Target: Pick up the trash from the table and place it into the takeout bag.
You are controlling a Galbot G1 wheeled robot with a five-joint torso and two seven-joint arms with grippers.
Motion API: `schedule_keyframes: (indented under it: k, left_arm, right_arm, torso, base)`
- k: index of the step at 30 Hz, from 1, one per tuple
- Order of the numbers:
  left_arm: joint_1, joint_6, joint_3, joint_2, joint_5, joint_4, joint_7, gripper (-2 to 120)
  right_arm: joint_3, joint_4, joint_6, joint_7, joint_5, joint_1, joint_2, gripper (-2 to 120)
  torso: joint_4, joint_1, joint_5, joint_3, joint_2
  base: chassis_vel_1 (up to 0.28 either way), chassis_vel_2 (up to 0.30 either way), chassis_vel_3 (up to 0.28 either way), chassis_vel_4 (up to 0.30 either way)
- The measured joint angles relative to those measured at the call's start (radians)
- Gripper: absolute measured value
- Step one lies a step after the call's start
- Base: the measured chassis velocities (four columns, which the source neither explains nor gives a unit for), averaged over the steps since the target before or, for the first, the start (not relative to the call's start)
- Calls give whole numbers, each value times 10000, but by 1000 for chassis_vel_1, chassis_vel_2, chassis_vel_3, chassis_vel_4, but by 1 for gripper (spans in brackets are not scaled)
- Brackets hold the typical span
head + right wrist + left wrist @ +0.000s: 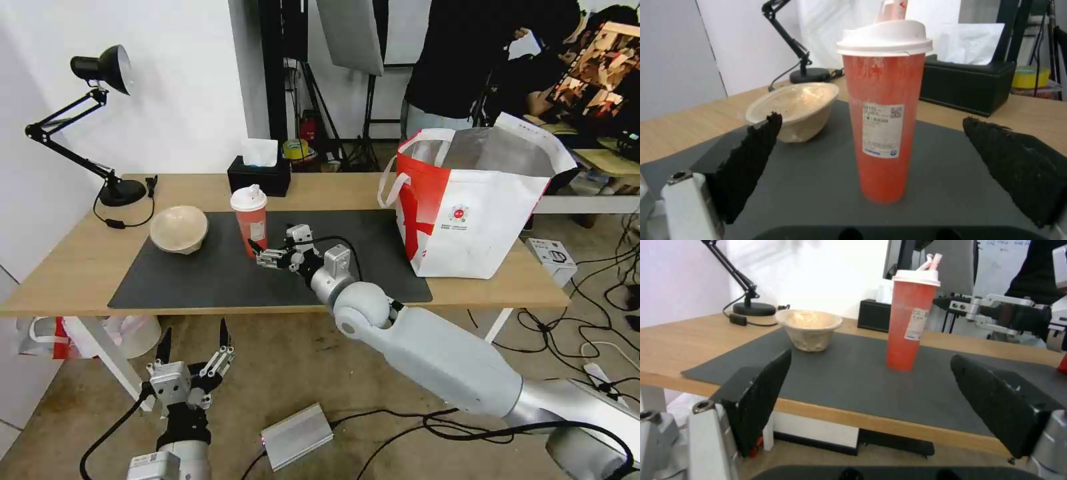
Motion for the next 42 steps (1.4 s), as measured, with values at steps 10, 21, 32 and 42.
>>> schedule_keyframes:
  k: [10,21,32,42]
  left_arm:
    - [-30,5,18,0,-4,76,-20,95]
    - [25,7,10,1,-5,37,-37,95]
    - [53,8,27,-4,24,23,-53,95]
    - [-7,8,29,-5,24,20,-64,95]
  right_arm:
    - [-19,-406,2,-59,-32,110,249,100]
    - [-32,-709,6,-86,-54,209,510,100]
    - [-32,-881,8,-125,-98,228,608,100]
    - [-29,-1295,12,-198,-134,379,853,100]
  torso:
    - [0,0,0,0,0]
    - [0,0,0,0,0]
    - [0,1,1,0,2]
    - [0,0,0,1,2]
  base:
    - [0,0,0,0]
    - [0,0,0,0]
    - [0,0,0,0]
    - [0,0,0,0]
